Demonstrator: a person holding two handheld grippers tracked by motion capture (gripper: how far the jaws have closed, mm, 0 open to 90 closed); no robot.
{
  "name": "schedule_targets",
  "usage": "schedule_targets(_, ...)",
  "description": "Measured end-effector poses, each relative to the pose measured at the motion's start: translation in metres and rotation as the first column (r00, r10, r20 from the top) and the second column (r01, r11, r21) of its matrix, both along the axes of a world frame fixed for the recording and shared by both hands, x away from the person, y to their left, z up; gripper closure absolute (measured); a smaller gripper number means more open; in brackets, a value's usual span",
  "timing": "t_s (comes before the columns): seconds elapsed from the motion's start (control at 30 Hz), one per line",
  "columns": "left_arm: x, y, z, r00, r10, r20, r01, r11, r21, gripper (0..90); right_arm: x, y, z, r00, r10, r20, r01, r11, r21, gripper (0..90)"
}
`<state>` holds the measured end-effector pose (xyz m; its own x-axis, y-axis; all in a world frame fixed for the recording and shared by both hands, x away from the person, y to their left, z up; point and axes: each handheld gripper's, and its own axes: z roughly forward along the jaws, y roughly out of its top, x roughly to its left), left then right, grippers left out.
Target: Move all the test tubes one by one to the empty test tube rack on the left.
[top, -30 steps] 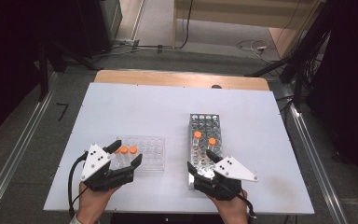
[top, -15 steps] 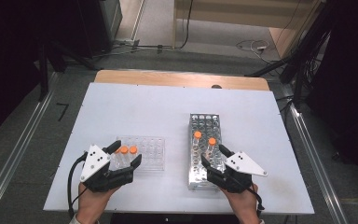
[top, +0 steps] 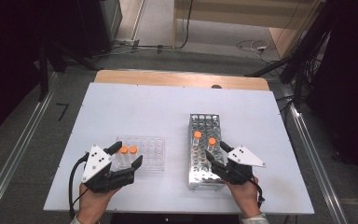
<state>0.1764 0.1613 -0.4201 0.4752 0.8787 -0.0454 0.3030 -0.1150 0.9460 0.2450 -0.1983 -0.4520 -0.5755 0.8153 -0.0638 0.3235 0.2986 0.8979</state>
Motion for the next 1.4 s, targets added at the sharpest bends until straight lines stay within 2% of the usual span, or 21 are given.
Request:
schedule_targets(0.13,0.0,0.0,-0.001,1.0,0.001,-0.004,-0.001,1.0,0.0,21.5,0.005,-0.001,-0.001,0.9998,0.019,0.003,-0.019,1.0,0.01,43.3)
schedule_targets(0.7,0.002,-0.002,-0.003,0.9999,0.002,-0.014,-0.002,1.0,0.002,20.5,0.018,0.003,-0.009,0.9976,0.069,-0.005,-0.069,0.998,0.002,61.8)
schedule_targets(1.07,0.001,-0.002,-0.003,0.9999,-0.001,-0.016,0.001,1.0,0.001,20.5,0.021,0.001,-0.015,0.9986,0.052,-0.014,-0.052,0.999,0.004,69.5)
schedule_targets(1.4,0.002,-0.003,-0.004,0.9998,-0.003,-0.019,0.003,1.0,0.003,20.3,0.021,-0.001,-0.014,0.9987,0.051,-0.01,-0.05,0.999,0.021,71.3)
